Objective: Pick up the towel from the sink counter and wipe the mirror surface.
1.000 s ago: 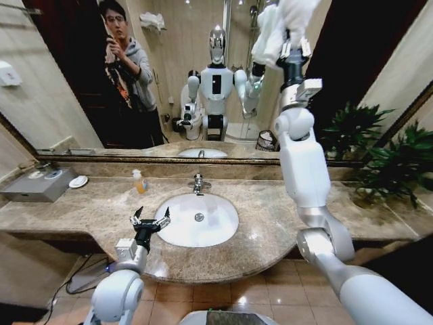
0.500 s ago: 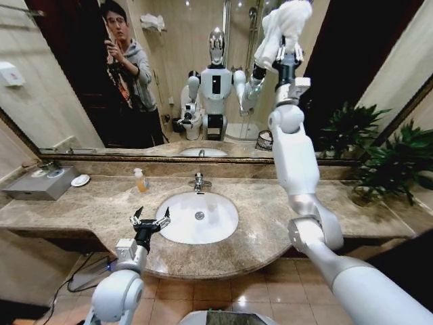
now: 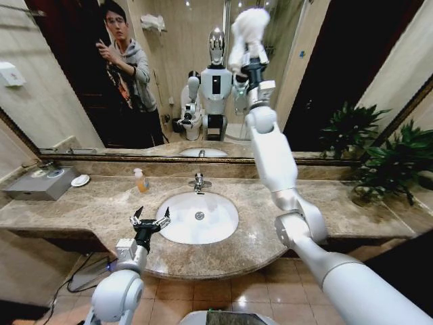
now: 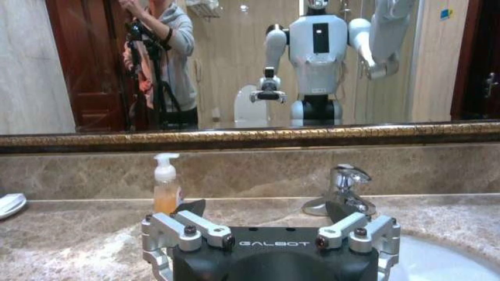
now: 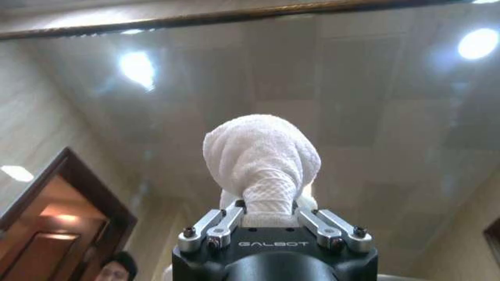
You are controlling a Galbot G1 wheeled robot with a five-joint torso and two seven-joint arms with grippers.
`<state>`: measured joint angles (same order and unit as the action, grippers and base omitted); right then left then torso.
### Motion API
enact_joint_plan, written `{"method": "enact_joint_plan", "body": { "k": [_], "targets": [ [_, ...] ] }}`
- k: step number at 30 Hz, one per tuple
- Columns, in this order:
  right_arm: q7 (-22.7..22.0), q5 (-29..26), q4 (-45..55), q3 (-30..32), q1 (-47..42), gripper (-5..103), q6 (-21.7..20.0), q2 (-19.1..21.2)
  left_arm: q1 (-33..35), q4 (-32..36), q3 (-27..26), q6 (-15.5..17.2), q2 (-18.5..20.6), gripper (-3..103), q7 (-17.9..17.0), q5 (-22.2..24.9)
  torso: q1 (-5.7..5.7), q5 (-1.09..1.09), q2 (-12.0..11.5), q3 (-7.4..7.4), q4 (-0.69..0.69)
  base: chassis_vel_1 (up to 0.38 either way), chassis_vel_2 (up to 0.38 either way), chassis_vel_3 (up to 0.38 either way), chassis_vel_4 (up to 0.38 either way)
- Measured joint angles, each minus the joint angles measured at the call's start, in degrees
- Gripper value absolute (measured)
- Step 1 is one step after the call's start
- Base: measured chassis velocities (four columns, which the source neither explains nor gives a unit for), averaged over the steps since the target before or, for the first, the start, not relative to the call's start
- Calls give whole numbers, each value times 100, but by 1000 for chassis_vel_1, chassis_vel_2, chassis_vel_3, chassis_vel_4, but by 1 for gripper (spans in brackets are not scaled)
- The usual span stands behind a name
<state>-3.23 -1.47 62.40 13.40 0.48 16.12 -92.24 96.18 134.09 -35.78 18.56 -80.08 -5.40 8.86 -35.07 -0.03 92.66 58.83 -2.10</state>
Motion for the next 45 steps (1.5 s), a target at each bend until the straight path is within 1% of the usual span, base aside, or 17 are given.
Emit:
{"method": "enact_joint_plan", "body": {
  "k": [5,7,9,11,15,20,23,26,27,31,33,34,37,40,42,44,45],
  "targets": [
    [27,114,-187,92,58,19,74,-2,0,0,0,0,0,100,0,0,0,3,0,0,5,0,0,0,0],
    [25,103,-187,129,62,19,76,33,0,0,0,0,0,100,0,0,0,3,0,0,3,0,0,0,0],
    [15,34,-150,221,60,19,66,192,0,0,0,0,0,100,0,0,0,2,0,0,1,0,0,0,0],
    [-18,-111,-39,415,23,19,26,447,0,0,0,0,0,100,0,0,1,5,0,-1,5,0,0,0,0],
    [-94,-380,20,794,25,19,-37,821,0,0,0,0,0,100,0,0,1,7,0,0,8,0,0,0,0],
    [-169,-606,-107,1097,121,19,-69,1056,0,0,0,0,0,100,0,0,0,5,0,-1,9,0,0,0,0],
    [-172,-624,-117,1075,110,19,-78,1026,1,0,0,0,0,100,0,0,0,6,0,-1,8,0,0,0,0],
    [-96,-420,-110,908,25,19,-101,730,0,0,0,0,0,100,0,0,1,5,0,-1,6,0,0,0,0],
    [-96,-420,-110,908,25,19,-101,730,0,0,0,0,0,100,0,0,1,5,0,-1,6,0,0,0,0],
    [31,-18,-105,546,-47,19,-98,170,0,0,0,0,0,100,0,0,1,3,1,-1,3,0,0,0,0],
    [48,28,-103,506,-58,19,-95,122,0,0,0,0,0,100,0,0,1,2,0,-1,1,0,0,0,0],
    [109,182,-78,336,-111,19,-88,14,0,0,0,0,0,100,0,0,0,0,0,0,-4,0,0,0,0],
    [129,275,-24,234,-160,19,-90,-11,0,0,0,0,0,100,0,0,-1,0,-1,0,-4,0,0,0,0],
    [125,330,151,218,-213,19,-93,-13,-1,0,0,0,0,100,0,0,-2,0,-2,1,2,0,0,0,0],
    [108,299,220,246,-228,19,-102,-4,0,0,0,0,0,100,0,0,-2,1,-1,1,2,0,0,0,0],
    [55,113,355,381,-261,19,-166,261,0,0,0,0,0,100,0,0,-1,0,-1,0,-2,0,0,0,0],
    [55,113,355,381,-261,19,-166,261,0,0,0,0,0,100,0,0,-1,0,-1,0,-2,0,0,0,0]
  ]
}}
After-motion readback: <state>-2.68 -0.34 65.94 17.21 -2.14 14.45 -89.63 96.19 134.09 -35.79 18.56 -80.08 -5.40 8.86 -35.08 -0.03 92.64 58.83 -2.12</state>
